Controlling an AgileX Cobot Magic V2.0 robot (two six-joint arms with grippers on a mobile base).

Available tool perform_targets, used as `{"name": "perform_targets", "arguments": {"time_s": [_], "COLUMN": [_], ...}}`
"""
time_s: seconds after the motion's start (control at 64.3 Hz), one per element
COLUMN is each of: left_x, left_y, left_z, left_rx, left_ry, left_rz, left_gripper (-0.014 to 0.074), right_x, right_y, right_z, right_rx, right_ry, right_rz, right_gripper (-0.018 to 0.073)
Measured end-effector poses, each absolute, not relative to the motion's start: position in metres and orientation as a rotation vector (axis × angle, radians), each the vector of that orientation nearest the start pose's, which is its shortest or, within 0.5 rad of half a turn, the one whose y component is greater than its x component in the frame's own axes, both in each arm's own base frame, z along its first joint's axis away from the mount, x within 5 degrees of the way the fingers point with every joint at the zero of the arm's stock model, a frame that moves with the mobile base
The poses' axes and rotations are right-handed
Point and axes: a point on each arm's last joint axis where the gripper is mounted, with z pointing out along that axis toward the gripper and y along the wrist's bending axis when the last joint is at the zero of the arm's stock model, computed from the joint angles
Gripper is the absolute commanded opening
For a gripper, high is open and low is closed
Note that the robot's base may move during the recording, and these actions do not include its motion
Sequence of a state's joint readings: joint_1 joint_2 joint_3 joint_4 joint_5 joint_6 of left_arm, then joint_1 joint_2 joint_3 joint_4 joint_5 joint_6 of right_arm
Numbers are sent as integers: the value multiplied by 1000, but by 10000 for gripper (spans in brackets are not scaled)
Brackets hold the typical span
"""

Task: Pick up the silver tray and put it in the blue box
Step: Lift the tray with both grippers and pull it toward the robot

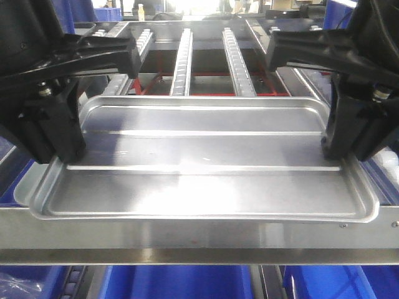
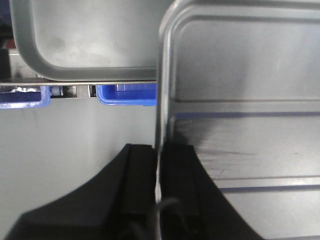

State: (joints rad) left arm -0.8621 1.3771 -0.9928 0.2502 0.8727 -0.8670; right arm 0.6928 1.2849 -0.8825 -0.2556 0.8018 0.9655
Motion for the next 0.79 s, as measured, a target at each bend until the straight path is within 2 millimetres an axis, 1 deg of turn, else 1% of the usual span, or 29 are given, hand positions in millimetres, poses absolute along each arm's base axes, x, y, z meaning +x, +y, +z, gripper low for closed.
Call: {"name": "perform_targets", "arguments": {"time_s": [0.793], "left_x": [186], "left_y": [-190], "left_z": [273], "left_rx": [158], "left_ry": [2703], "left_rz": [-218], "left_gripper": [-6], "right_x": [198], "right_y": [143], "right_z": [268], "right_rx": [182], "right_ry": [2657], "right_rz": [250], "right_gripper": [49]}}
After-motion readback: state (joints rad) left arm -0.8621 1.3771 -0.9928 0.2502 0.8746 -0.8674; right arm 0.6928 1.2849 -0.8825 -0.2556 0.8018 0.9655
